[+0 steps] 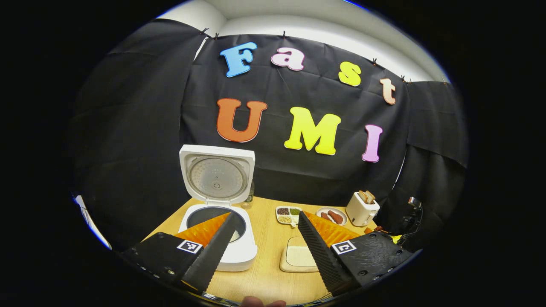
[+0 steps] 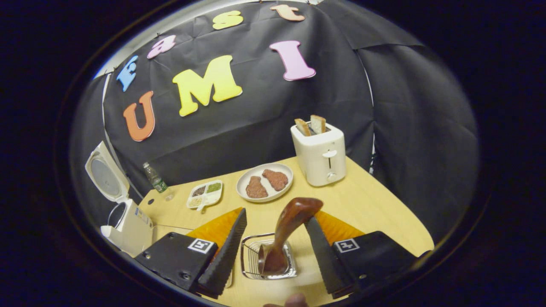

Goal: Close the left gripper, press the button to open the rice cooker; take a wooden spoon from the chopstick holder with the right hand, scoop a spoonful of rice and pour it into the rice cooker, then put the wooden spoon back into the chopstick holder.

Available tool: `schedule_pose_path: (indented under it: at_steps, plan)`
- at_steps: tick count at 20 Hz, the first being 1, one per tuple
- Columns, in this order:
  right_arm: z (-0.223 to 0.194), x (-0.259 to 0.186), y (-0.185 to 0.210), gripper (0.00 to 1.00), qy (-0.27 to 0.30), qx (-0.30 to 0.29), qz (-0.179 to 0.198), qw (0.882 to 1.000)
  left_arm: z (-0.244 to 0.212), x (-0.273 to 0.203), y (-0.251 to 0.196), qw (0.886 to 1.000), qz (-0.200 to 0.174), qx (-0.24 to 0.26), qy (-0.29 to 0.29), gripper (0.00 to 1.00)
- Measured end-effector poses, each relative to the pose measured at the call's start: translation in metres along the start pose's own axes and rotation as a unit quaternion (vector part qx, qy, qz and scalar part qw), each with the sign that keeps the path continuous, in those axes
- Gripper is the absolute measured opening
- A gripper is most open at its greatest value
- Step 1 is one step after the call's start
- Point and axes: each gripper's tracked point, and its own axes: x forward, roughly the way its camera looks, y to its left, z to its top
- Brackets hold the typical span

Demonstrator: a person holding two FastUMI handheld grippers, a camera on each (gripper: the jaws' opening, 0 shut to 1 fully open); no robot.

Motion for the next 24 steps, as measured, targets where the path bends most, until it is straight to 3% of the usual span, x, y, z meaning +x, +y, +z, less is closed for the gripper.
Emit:
schedule_pose_path:
  at_steps: [5,8,10,13,17,20,24]
  plan:
    - [0.057,-0.035,-0.012,0.91,-0.048,-0.017,-0.035,0.998,0.017,0.004,0.009,1.0,-0.01,0.005,-0.023,0.94]
    - [0.092,-0.072,0.008,0.91,-0.079,-0.028,-0.035,0.996,0.042,0.014,0.029,0.999,0.011,0.019,-0.035,0.94]
    - [0.109,-0.093,0.024,1.0,-0.092,-0.047,-0.037,0.994,0.067,0.024,0.045,0.998,0.03,0.027,-0.048,0.95]
    - [0.136,-0.131,0.055,1.0,-0.122,-0.068,-0.027,0.99,0.107,0.04,0.06,0.996,0.036,0.016,-0.076,0.94]
    - [0.162,-0.168,0.092,1.0,-0.152,-0.072,-0.007,0.986,0.136,0.08,0.093,0.995,0.063,0.028,-0.068,0.94]
    - [0.172,-0.19,0.1,0.99,-0.166,-0.077,-0.016,0.983,0.139,0.125,0.109,0.996,0.072,0.037,-0.044,0.94]
    - [0.152,-0.208,0.096,0.99,-0.153,-0.082,-0.036,0.984,0.123,0.193,0.139,0.995,0.089,0.036,-0.002,0.94]
